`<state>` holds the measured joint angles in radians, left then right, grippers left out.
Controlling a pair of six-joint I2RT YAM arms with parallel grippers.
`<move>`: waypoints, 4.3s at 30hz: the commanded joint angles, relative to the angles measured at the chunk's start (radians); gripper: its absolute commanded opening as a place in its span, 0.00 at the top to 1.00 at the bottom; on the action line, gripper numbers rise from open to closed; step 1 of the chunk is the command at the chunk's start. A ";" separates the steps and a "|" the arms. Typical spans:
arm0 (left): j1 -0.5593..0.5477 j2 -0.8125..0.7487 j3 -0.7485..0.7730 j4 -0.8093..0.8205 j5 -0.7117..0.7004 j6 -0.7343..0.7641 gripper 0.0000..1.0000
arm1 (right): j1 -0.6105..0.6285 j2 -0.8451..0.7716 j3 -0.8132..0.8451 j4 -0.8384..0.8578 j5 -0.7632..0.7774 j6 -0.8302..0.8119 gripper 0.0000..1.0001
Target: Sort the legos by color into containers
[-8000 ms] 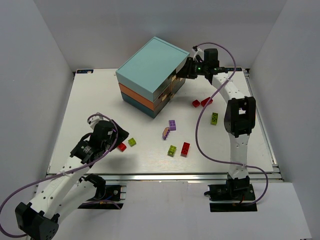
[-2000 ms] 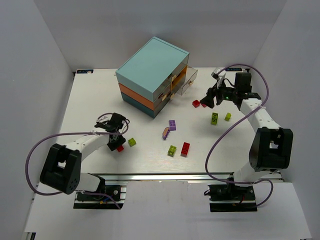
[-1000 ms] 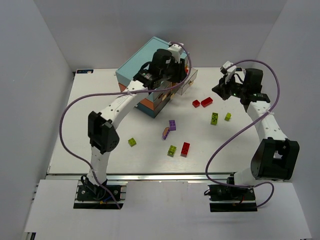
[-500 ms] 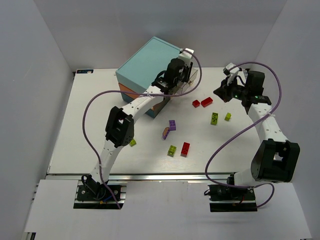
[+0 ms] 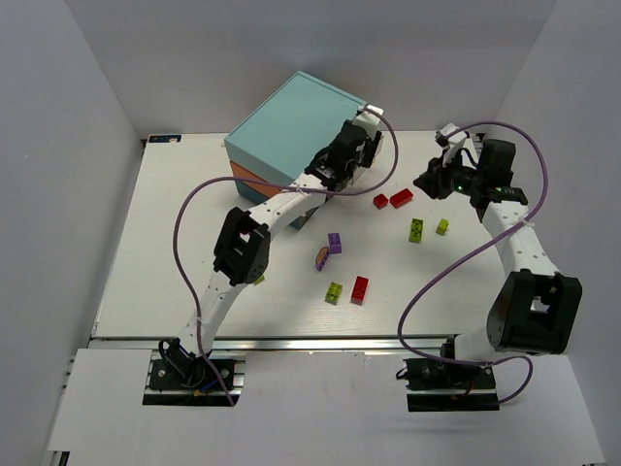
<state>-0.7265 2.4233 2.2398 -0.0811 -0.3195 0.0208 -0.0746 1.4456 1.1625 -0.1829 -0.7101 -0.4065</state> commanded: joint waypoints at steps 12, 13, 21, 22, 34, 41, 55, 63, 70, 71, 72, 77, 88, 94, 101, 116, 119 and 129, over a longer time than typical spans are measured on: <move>0.002 -0.142 0.060 0.035 0.031 -0.119 0.39 | -0.016 0.044 0.023 -0.058 -0.109 -0.336 0.24; 0.002 -0.162 0.057 0.021 0.042 -0.134 0.48 | -0.017 0.070 0.043 -0.125 -0.132 -0.401 0.26; 0.022 -0.504 -0.222 -0.196 0.221 -0.338 0.74 | -0.031 0.444 0.451 -0.658 -0.168 -1.379 0.28; 0.022 -0.605 -0.286 -0.201 0.235 -0.344 0.56 | -0.028 0.490 0.510 -0.732 -0.157 -1.455 0.27; 0.007 -1.294 -1.161 -0.312 0.140 -0.663 0.31 | 0.048 0.843 0.875 -1.041 0.027 -1.710 0.11; 0.007 -1.423 -1.272 -0.399 0.135 -0.769 0.28 | 0.106 0.920 0.904 -0.945 0.063 -1.582 0.11; 0.007 -1.380 -1.247 -0.457 0.181 -0.766 0.28 | 0.111 1.035 0.980 -1.035 0.233 -1.625 0.25; -0.002 -1.250 -1.192 -0.402 0.278 -0.694 0.30 | 0.101 1.009 0.919 -1.054 0.270 -1.600 0.52; -0.023 -1.170 -1.146 -0.378 0.306 -0.608 0.29 | 0.107 0.844 0.826 -0.939 0.140 -1.432 0.90; -0.024 -1.161 -1.142 -0.368 0.307 -0.595 0.29 | 0.110 0.817 0.818 -0.929 0.073 -1.398 0.93; -0.024 -1.156 -1.143 -0.361 0.310 -0.588 0.29 | 0.110 0.793 0.815 -0.926 0.028 -1.363 0.94; -0.042 -1.130 -1.158 -0.319 0.318 -0.578 0.28 | 0.156 0.606 0.789 -0.816 -0.181 -1.151 0.95; -0.060 -1.168 -1.198 -0.312 0.300 -0.576 0.28 | 0.292 0.626 0.771 -0.176 -0.065 -0.890 0.91; -0.070 -1.202 -1.226 -0.322 0.278 -0.608 0.27 | 0.314 0.734 0.910 -0.138 -0.015 -0.893 0.83; -0.079 -1.221 -1.250 -0.312 0.266 -0.613 0.27 | 0.312 0.708 0.835 -0.145 -0.011 -0.943 0.46; -0.155 -0.831 -1.001 -0.270 0.425 -0.443 0.47 | 0.263 0.409 0.500 0.272 0.177 -0.372 0.37; -0.181 -0.722 -0.930 -0.276 0.468 -0.426 0.53 | 0.233 0.251 0.281 0.525 0.357 -0.118 0.70; -0.280 -0.481 -0.723 -0.454 0.387 -0.475 0.24 | 0.104 0.047 0.087 0.019 0.054 0.043 0.11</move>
<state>-0.9867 1.9560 1.4742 -0.4595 0.1211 -0.4274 0.0368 1.5486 1.3277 -0.0490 -0.5674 -0.4561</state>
